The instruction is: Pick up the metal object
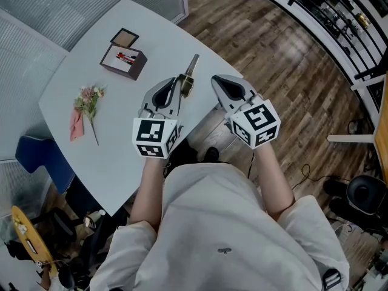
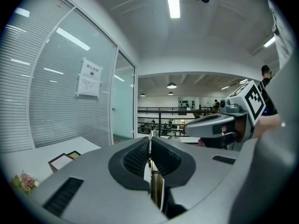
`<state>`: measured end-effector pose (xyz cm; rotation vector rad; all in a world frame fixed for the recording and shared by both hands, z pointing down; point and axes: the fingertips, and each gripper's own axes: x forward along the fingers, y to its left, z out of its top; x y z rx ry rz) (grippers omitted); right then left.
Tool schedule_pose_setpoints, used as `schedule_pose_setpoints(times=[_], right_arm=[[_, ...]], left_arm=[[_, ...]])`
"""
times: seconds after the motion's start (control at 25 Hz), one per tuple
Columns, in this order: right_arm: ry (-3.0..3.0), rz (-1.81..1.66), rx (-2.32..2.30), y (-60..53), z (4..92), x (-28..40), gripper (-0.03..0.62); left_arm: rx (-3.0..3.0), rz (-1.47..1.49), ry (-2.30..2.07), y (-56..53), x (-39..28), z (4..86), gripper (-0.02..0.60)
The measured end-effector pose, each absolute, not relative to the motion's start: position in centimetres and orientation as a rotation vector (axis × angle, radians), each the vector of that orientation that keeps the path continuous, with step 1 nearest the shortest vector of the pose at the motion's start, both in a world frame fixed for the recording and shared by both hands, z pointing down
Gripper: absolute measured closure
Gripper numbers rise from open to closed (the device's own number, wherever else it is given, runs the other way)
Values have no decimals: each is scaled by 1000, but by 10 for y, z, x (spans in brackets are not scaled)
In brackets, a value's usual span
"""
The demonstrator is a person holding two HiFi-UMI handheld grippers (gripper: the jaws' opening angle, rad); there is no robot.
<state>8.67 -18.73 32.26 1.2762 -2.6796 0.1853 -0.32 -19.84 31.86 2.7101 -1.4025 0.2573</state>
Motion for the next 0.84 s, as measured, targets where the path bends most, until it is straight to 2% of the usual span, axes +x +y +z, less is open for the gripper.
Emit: schedule_pose_setpoints(times=[0.84], right_arm=[[-2683, 193, 1251, -191, 324, 82, 588]], left_arm=[[2699, 261, -1413, -201, -8, 321, 555]])
